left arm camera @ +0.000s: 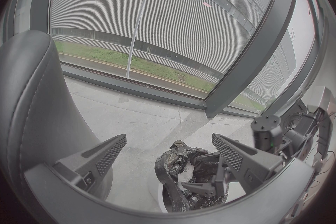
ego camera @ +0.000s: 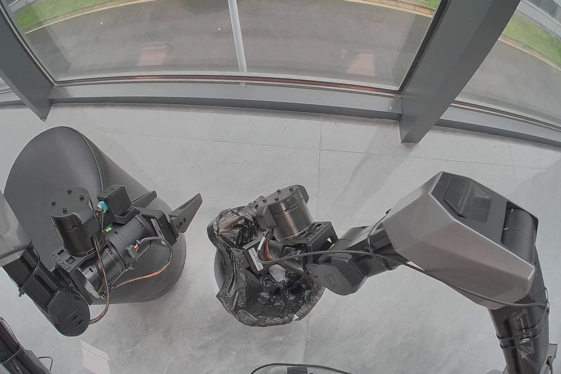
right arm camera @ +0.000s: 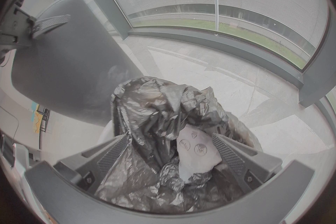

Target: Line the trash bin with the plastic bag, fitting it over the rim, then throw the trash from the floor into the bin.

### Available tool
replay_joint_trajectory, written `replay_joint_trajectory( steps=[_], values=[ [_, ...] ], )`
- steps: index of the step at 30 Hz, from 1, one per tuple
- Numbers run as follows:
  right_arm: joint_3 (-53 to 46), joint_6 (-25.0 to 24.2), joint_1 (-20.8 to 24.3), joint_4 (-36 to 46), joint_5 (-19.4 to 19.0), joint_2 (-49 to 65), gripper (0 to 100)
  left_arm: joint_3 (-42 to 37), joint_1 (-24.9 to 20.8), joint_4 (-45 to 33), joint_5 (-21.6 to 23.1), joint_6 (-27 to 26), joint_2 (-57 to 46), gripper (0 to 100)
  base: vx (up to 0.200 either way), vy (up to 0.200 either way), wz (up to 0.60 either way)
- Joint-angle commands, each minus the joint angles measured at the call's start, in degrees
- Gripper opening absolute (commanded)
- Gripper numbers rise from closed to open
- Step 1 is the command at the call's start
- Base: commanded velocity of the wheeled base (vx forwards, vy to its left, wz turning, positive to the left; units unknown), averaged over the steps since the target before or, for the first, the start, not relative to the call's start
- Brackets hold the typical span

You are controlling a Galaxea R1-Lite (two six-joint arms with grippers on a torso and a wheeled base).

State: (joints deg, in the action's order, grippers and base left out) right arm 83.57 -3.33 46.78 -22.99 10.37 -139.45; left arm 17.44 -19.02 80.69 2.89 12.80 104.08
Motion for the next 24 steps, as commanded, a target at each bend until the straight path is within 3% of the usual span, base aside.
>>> replay_joint_trajectory(
  steps=[1,8,16,24],
  values=[
    [-6.8,-0.1,2.8,-0.7,0.4,7.8,100,-0.2,-1.0,0.1,-0.2,0.0,-0.5,100,0.0,0.0,0.0],
    [-11.1,-0.3,4.6,-0.7,1.0,13.8,100,-0.4,-1.2,0.1,-0.2,0.0,-1.3,100,0.0,0.0,0.0],
    [-14.0,0.5,3.3,-0.6,6.7,20.9,100,-1.1,-1.5,0.1,0.0,-0.1,-3.0,100,0.0,0.0,0.0],
    [-22.3,5.2,-6.0,-0.7,7.5,34.2,100,-1.8,-2.4,0.0,0.0,-0.4,-5.4,100,0.0,0.0,0.0]
  ],
)
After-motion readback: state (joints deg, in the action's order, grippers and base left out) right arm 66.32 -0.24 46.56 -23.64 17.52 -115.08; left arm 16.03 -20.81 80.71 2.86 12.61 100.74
